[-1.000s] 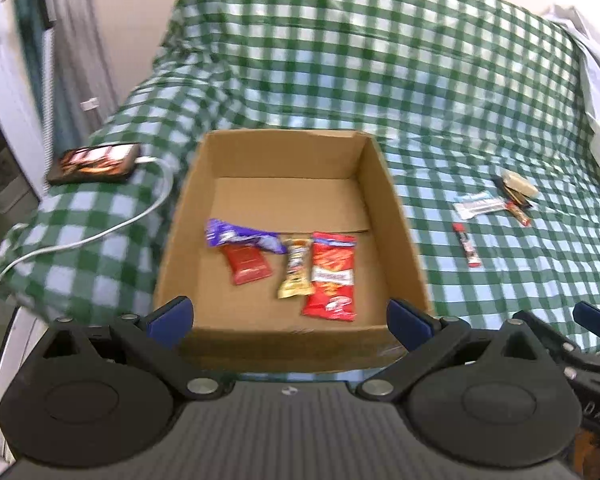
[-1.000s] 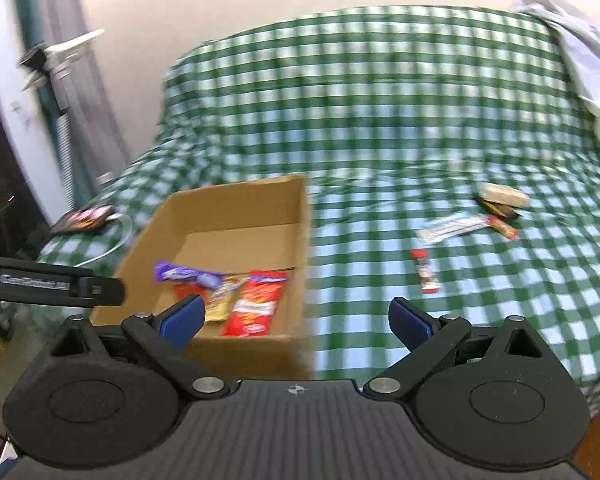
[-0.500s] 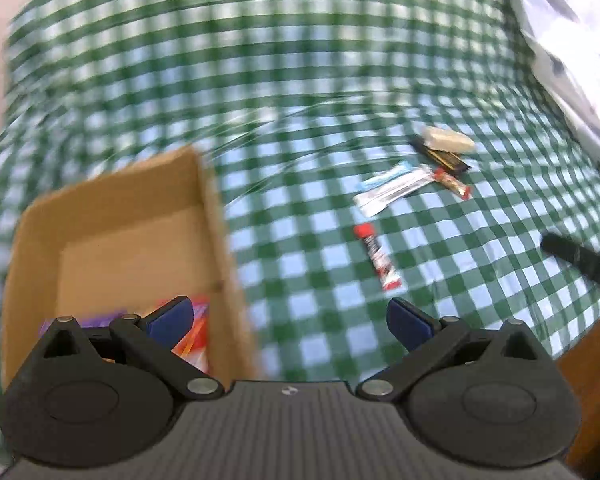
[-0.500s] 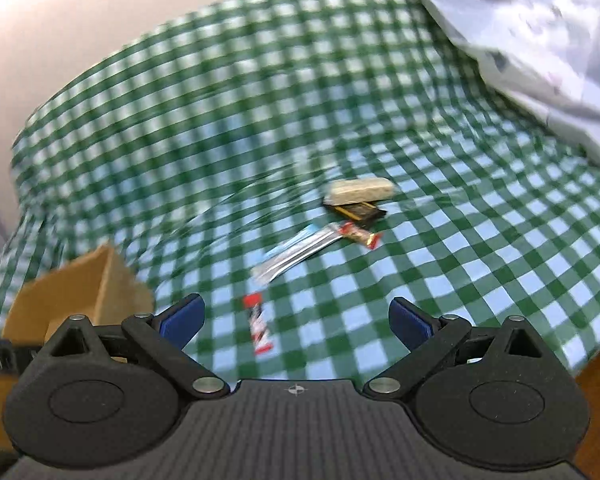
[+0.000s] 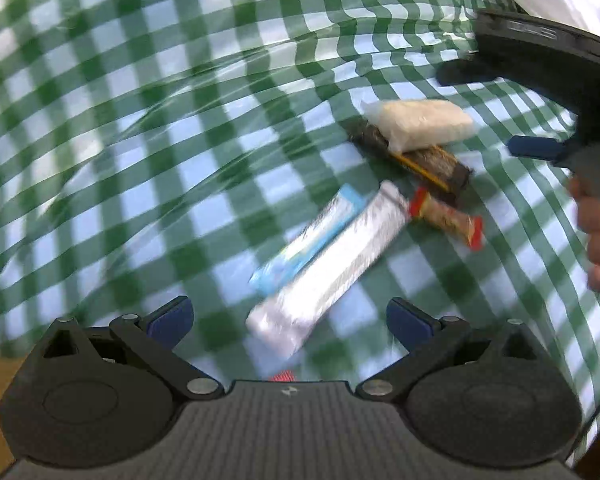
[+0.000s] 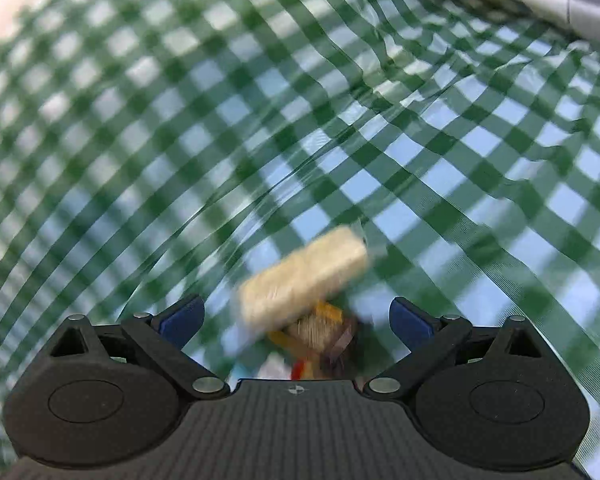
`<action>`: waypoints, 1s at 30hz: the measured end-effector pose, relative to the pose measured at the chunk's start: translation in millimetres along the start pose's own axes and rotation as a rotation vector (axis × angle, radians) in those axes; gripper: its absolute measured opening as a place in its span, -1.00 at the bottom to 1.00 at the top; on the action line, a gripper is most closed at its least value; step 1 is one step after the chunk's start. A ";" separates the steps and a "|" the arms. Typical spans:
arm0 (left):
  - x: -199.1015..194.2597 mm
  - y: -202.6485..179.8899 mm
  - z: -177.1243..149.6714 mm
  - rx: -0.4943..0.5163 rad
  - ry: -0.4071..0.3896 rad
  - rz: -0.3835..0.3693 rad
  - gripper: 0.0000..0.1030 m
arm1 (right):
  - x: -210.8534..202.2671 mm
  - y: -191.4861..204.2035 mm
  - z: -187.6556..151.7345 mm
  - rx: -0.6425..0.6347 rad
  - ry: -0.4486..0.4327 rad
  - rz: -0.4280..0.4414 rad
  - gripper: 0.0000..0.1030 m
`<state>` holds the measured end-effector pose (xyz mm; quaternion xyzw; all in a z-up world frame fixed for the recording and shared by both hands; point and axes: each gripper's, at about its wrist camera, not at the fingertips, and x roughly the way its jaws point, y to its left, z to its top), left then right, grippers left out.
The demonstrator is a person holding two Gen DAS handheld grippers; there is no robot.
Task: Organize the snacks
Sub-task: 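Grasp the white bar with the left tool while the right tool grasps the cracker pack, then carry the white bar and cracker pack toward the box with both tools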
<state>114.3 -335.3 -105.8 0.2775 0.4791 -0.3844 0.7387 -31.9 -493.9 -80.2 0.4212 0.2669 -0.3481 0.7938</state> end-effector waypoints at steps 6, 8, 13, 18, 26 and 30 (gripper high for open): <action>50.2 -8.6 17.2 0.012 0.091 -0.031 0.68 | 75.1 3.8 19.1 0.066 0.097 -0.034 0.99; 51.6 -9.8 15.2 0.010 0.083 -0.016 0.36 | 86.8 5.8 16.1 0.053 0.106 -0.063 0.99; 30.0 -1.1 6.9 -0.039 0.079 -0.098 -0.64 | 70.7 5.7 11.0 -0.051 0.043 -0.088 -0.20; -5.7 11.2 -13.0 -0.084 0.033 -0.114 -0.66 | 30.0 -14.6 3.1 -0.058 0.000 -0.090 -0.21; -106.0 14.3 -48.5 -0.149 -0.102 -0.134 -0.66 | -67.7 -30.9 -20.5 -0.099 -0.090 0.012 -0.21; -172.3 22.3 -79.2 -0.183 -0.186 -0.128 -0.66 | -130.8 -17.7 -55.8 -0.141 -0.117 0.077 -0.21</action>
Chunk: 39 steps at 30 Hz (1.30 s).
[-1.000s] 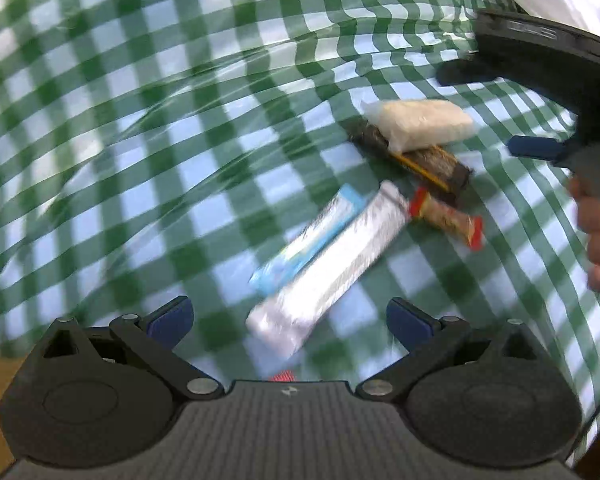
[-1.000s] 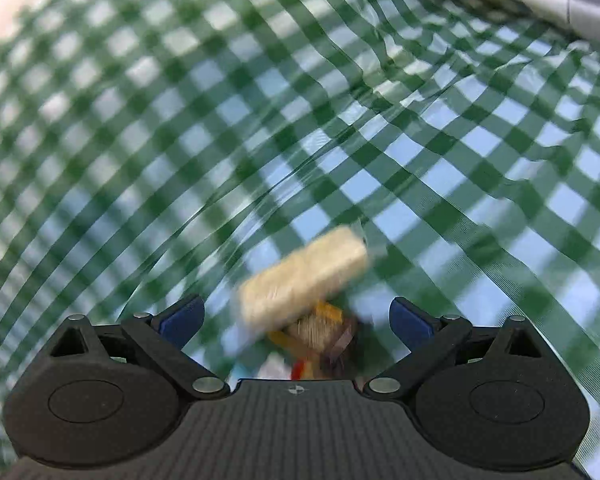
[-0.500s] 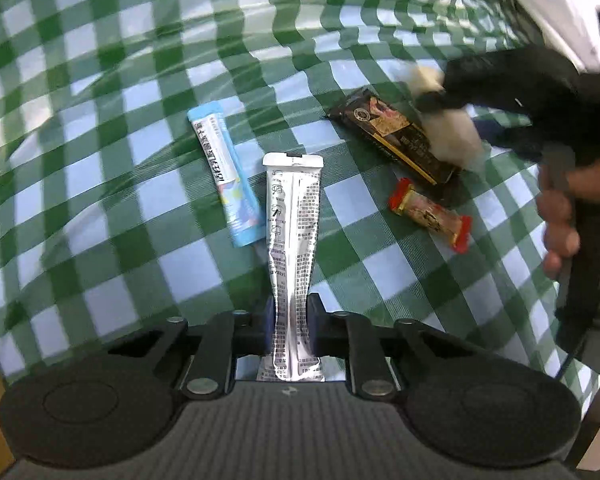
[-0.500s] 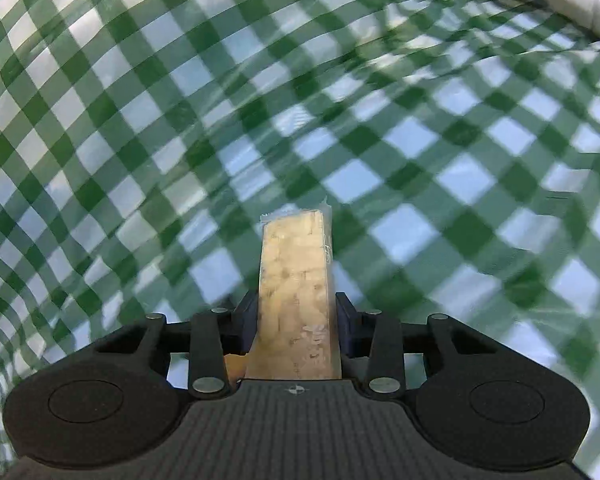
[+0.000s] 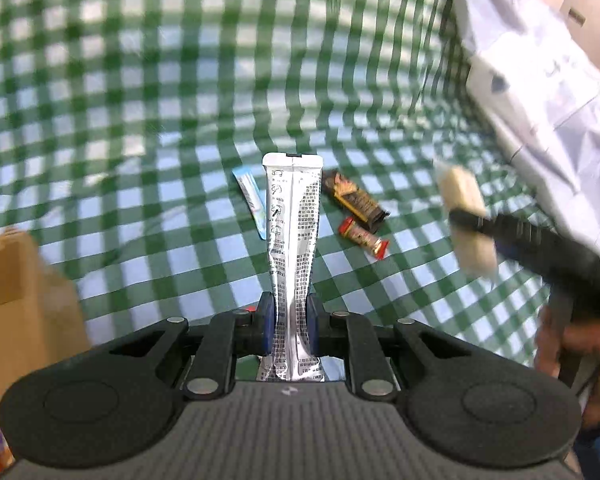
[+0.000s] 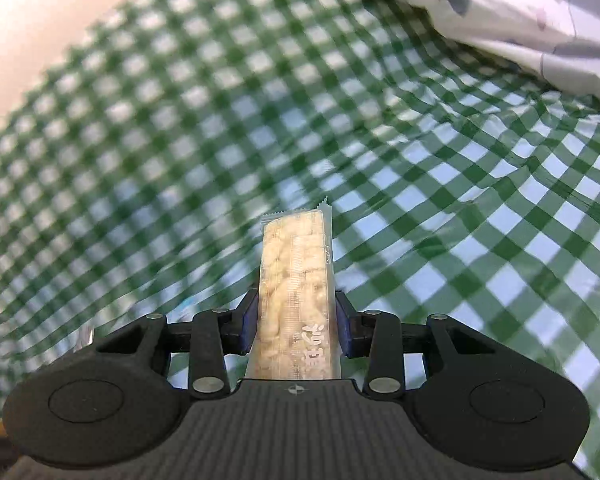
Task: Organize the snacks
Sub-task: 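Carry the white bar and cracker pack toward the box with both tools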
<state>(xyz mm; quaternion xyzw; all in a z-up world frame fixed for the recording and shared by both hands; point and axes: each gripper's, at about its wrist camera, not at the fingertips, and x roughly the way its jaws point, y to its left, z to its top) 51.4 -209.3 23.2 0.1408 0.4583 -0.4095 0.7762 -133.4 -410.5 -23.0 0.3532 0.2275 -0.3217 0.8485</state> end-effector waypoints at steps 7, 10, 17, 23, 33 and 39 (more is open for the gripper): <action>-111.9 14.8 -57.9 -0.048 -0.085 0.044 -0.65 | -101.8 57.5 -73.3 -0.069 0.035 0.126 -0.21; -154.9 22.2 -92.1 -0.058 -0.105 0.087 -0.66 | -138.6 86.8 -108.5 -0.106 0.080 0.195 -0.21; -239.1 57.9 -177.0 -0.147 -0.131 0.157 -0.66 | -202.4 158.0 -174.0 -0.235 0.191 0.346 -0.22; -286.9 82.8 -239.1 -0.204 -0.178 0.208 -0.66 | -244.4 202.1 -216.4 -0.365 0.217 0.402 -0.21; -319.4 83.8 -277.8 -0.226 -0.232 0.235 -0.65 | -290.1 219.8 -239.3 -0.457 0.170 0.380 -0.21; -320.3 84.4 -287.1 -0.256 -0.197 0.257 -0.65 | -307.2 221.5 -246.5 -0.477 0.138 0.390 -0.21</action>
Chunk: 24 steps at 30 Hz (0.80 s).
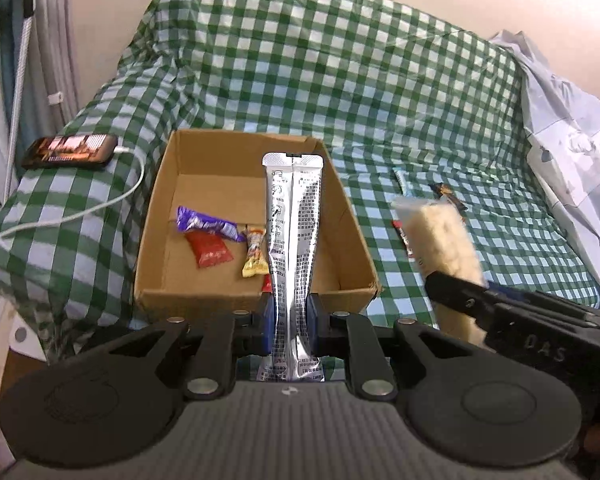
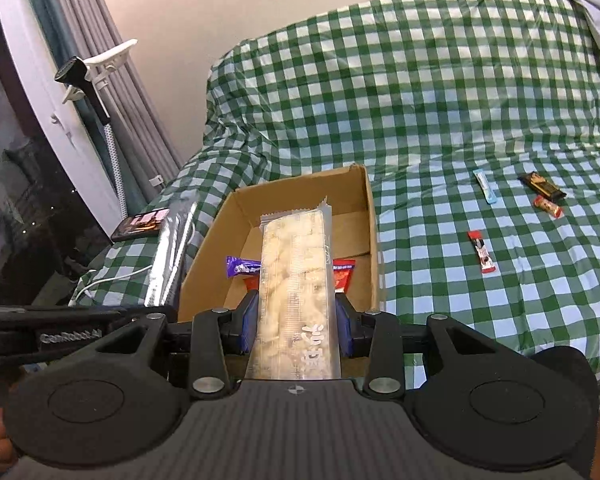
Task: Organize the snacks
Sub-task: 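Carry the white bar and cracker pack toward the box with both tools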
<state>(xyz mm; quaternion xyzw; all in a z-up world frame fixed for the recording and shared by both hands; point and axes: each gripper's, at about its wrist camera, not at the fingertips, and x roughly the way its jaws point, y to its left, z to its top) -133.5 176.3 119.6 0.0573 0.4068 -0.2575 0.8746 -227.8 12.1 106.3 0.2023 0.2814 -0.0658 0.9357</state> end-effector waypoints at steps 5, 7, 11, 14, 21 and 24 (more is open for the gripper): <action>-2.8 2.1 -4.1 -0.008 0.003 0.017 -0.65 | -6.0 3.5 -1.8 -0.007 -0.011 -0.004 -0.21; -3.6 2.8 -4.7 -0.011 0.002 0.023 -0.65 | -8.2 2.7 -2.6 -0.009 -0.010 -0.004 -0.21; -0.8 4.8 -3.5 -0.012 0.008 0.027 -0.65 | -8.2 2.5 -3.8 -0.014 -0.009 -0.003 -0.21; 4.0 7.0 -2.3 -0.016 0.019 0.027 -0.65 | -4.8 4.8 -4.3 -0.023 -0.001 -0.007 -0.21; 20.9 12.3 2.6 -0.028 0.045 0.038 -0.65 | 13.0 15.5 -1.6 -0.074 0.013 -0.026 -0.21; 30.2 16.4 6.3 -0.035 0.055 0.044 -0.65 | 19.9 17.1 -0.8 -0.100 0.018 -0.033 -0.21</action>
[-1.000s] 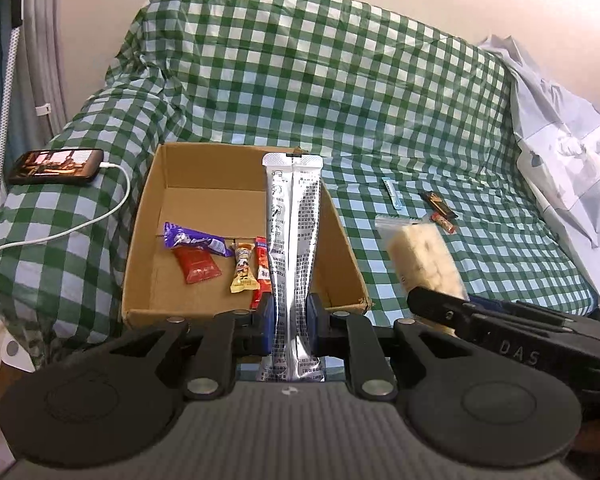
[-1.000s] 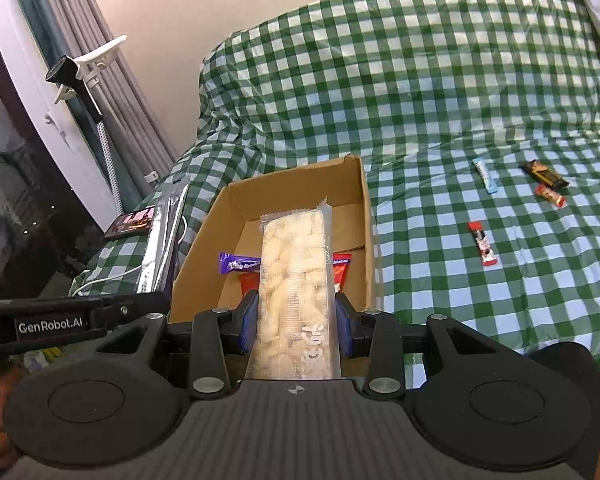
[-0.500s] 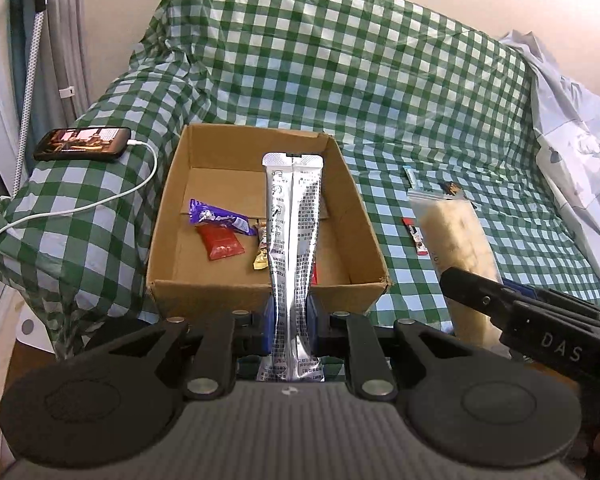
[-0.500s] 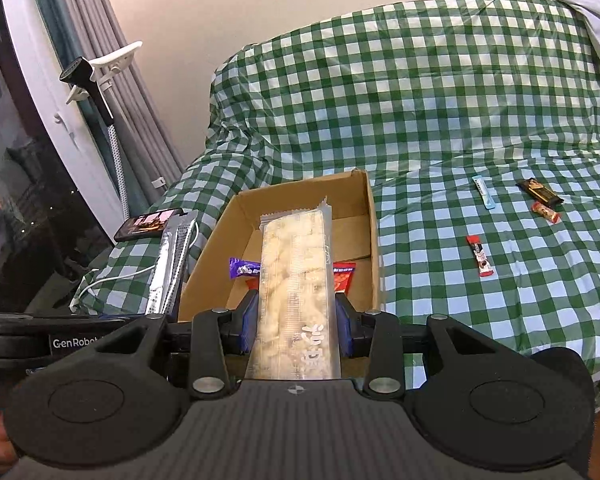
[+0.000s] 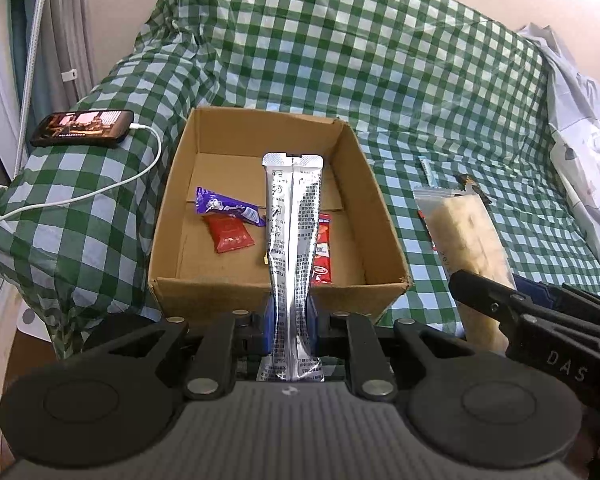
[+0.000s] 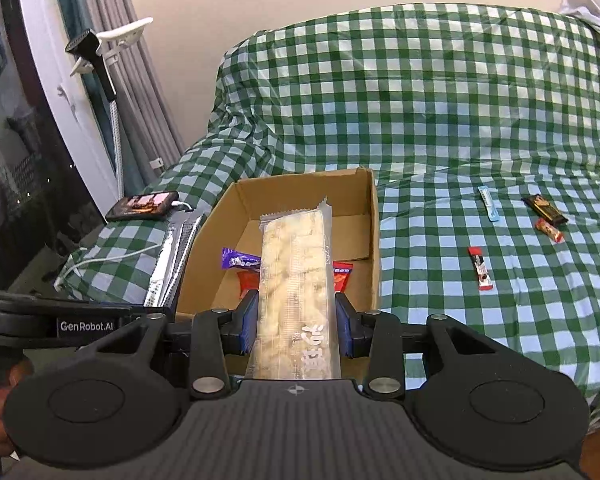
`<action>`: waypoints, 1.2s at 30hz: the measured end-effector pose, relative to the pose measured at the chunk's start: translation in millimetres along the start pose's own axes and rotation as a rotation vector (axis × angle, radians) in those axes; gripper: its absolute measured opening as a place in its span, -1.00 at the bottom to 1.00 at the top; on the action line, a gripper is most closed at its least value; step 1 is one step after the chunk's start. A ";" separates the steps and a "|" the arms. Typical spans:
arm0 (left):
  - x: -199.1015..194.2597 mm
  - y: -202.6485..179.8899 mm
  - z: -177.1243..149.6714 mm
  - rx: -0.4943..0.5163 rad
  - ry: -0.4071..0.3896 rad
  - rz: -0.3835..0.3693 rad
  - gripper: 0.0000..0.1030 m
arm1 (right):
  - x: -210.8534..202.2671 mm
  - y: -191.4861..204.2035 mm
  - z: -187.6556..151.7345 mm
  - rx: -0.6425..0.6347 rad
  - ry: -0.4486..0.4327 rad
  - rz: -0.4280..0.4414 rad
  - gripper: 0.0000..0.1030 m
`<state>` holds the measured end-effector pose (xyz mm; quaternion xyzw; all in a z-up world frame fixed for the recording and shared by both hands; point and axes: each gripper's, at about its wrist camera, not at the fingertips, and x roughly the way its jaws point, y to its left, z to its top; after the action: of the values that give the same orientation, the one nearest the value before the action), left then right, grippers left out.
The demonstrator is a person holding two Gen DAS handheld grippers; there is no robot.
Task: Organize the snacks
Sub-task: 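Carry the white bar and cracker pack toward the box with both tools, then lower both held snacks into the box and open both tools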
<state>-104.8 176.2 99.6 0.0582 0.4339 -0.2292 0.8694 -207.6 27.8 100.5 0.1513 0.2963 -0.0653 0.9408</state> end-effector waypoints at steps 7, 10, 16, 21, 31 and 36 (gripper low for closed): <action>16.3 11.0 16.0 -0.019 0.000 0.028 -0.65 | 22.0 -1.4 6.8 -0.007 0.034 0.003 -0.21; 23.6 19.4 28.1 -0.035 -0.001 0.046 -0.65 | 32.2 -3.4 11.5 -0.014 0.040 0.004 -0.21; 44.2 31.1 51.5 -0.053 0.009 0.082 -0.65 | 60.9 -8.2 23.5 -0.018 0.055 0.010 -0.21; 67.6 36.0 67.7 -0.062 0.033 0.098 -0.65 | 90.6 -13.3 27.0 -0.015 0.087 0.007 -0.21; 122.0 33.4 87.4 -0.050 0.101 0.112 -0.65 | 142.6 -30.5 24.3 0.044 0.174 0.025 -0.21; 143.4 33.1 93.3 -0.042 0.124 0.113 -0.65 | 167.8 -34.7 29.4 0.062 0.195 0.035 -0.21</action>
<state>52.3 127.7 41.9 0.0784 0.4876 -0.1665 0.8534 -62.2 -20.0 18.0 0.1910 0.3814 -0.0430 0.9035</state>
